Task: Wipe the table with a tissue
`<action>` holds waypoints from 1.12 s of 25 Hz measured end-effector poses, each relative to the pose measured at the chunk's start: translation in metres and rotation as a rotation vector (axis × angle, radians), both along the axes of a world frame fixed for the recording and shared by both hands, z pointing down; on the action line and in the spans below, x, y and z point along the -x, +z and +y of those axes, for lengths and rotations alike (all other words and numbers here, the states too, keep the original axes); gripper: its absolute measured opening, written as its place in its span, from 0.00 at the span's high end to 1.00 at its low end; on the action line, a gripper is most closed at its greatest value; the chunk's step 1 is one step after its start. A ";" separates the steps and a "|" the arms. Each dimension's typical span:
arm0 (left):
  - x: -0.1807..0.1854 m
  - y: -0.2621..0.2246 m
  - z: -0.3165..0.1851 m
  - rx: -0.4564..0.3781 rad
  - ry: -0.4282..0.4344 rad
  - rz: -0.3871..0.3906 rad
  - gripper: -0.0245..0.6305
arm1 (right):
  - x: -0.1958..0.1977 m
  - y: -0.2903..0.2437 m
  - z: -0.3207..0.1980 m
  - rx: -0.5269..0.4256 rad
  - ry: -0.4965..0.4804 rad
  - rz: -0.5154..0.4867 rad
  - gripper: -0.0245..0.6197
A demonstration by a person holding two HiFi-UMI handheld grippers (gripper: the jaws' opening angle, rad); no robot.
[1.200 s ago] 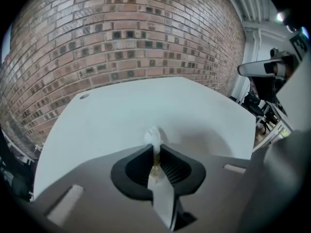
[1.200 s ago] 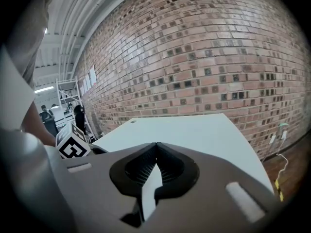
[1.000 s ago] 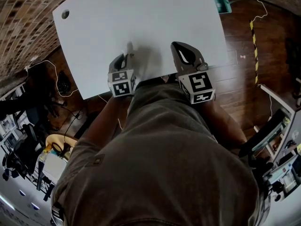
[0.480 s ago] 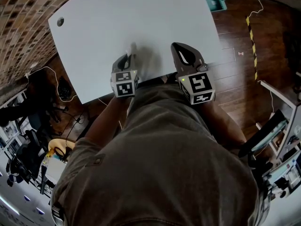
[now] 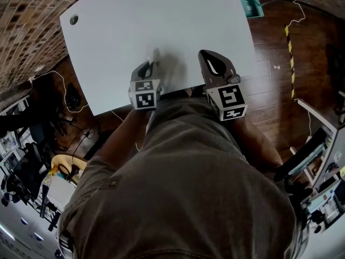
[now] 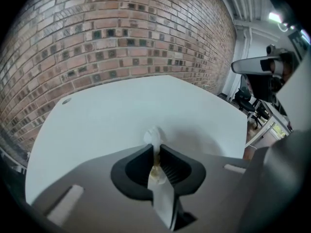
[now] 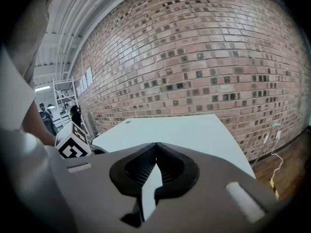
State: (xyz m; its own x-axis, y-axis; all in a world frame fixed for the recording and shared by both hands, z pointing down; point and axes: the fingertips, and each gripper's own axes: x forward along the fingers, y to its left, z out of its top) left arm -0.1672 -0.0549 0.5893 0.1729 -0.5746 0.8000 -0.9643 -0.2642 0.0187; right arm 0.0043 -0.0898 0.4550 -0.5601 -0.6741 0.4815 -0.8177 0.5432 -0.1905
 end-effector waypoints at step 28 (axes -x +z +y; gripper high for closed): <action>0.046 -0.004 -0.014 -0.003 -0.088 -0.008 0.89 | 0.026 -0.001 -0.011 0.009 -0.023 0.001 0.94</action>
